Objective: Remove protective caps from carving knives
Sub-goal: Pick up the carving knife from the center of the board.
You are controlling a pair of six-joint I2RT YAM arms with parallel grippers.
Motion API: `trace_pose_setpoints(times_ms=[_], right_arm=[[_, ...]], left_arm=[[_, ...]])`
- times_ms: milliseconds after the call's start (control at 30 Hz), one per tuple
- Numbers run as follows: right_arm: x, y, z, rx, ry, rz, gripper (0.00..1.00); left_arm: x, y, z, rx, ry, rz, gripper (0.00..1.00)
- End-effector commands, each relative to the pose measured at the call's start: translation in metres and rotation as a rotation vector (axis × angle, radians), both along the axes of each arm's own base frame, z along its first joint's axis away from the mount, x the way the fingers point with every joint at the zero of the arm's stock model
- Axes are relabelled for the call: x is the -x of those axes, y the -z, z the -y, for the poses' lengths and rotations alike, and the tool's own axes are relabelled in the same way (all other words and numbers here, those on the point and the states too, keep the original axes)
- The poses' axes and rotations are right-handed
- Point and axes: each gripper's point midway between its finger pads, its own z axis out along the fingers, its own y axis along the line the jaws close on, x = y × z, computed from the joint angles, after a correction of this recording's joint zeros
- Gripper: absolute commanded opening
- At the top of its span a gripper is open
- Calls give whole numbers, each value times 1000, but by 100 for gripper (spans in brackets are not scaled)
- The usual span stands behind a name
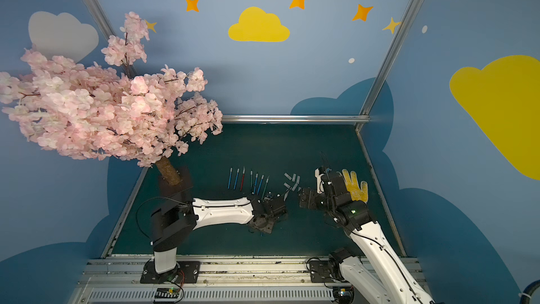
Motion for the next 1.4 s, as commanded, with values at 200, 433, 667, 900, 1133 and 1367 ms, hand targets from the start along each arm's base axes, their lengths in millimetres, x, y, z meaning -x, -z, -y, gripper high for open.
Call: trace_pose_setpoints(times_ms=[200, 433, 667, 900, 1133, 1367], right_arm=[[5, 0, 4, 7, 6, 0, 96], [5, 1, 4, 8, 6, -1, 95], [5, 3, -2, -17, -14, -13, 94], [1, 7, -14, -105, 3, -47, 92], [-14, 20, -34, -226, 39, -112, 85], [-26, 31, -55, -265, 44, -166, 75]], left_arm=[[4, 10, -20, -106, -28, -16, 18], [6, 15, -19, -100, -27, -27, 12], [6, 12, -17, -57, -28, -29, 9], [3, -3, -6, 69, -15, -19, 6], [-1, -21, -1, 210, 4, 7, 5], [-7, -36, -3, 304, 20, 62, 5]])
